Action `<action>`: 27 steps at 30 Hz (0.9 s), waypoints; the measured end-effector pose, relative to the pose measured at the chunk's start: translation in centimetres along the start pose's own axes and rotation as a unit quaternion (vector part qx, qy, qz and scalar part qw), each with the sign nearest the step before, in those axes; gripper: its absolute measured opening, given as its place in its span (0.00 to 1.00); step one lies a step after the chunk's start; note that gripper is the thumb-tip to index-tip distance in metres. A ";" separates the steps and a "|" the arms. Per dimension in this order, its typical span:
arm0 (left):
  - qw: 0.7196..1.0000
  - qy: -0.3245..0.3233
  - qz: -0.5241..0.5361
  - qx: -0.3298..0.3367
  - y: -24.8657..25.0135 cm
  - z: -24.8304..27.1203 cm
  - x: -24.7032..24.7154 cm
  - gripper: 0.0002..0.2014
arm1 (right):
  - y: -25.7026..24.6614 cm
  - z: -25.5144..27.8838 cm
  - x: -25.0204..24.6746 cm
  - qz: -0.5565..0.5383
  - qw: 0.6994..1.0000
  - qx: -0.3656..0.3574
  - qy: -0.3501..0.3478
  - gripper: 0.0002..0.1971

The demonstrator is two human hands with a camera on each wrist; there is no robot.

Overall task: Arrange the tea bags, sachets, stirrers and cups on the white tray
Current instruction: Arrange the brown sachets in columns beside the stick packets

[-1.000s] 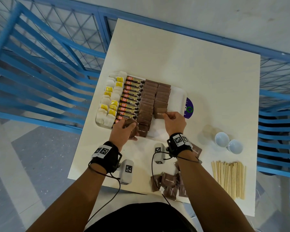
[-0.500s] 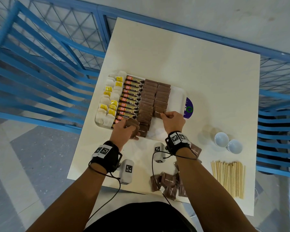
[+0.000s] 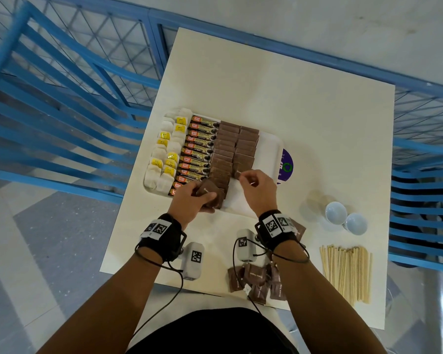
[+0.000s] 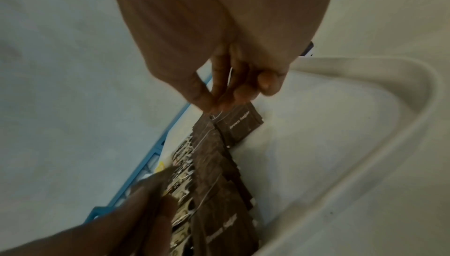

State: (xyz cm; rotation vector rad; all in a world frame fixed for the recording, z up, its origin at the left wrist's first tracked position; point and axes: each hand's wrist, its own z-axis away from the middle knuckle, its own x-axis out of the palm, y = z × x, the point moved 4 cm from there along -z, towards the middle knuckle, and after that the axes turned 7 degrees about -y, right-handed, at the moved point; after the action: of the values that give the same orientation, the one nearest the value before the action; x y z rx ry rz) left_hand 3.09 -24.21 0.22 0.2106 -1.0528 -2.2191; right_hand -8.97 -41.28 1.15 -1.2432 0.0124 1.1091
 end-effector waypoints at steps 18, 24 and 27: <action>1.000 0.004 0.002 -0.003 0.0 0.6 1.3 0.09 | -1.1 0.7 1.9 -0.017 0.980 -0.043 -0.194 0.11; 1.000 0.018 -0.001 -0.018 -0.3 0.2 0.9 0.05 | 0.4 -0.4 0.0 0.008 0.994 -0.034 -0.101 0.06; 1.000 0.023 0.002 -0.021 -0.4 0.2 0.4 0.05 | 1.1 -0.9 -1.2 0.048 0.998 -0.018 -0.041 0.09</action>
State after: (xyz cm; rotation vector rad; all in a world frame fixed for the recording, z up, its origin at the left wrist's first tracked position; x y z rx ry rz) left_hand 2.49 -24.14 0.10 0.2389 -0.9805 -2.2205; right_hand -9.83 -42.88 0.68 -1.2395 -0.0109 1.2478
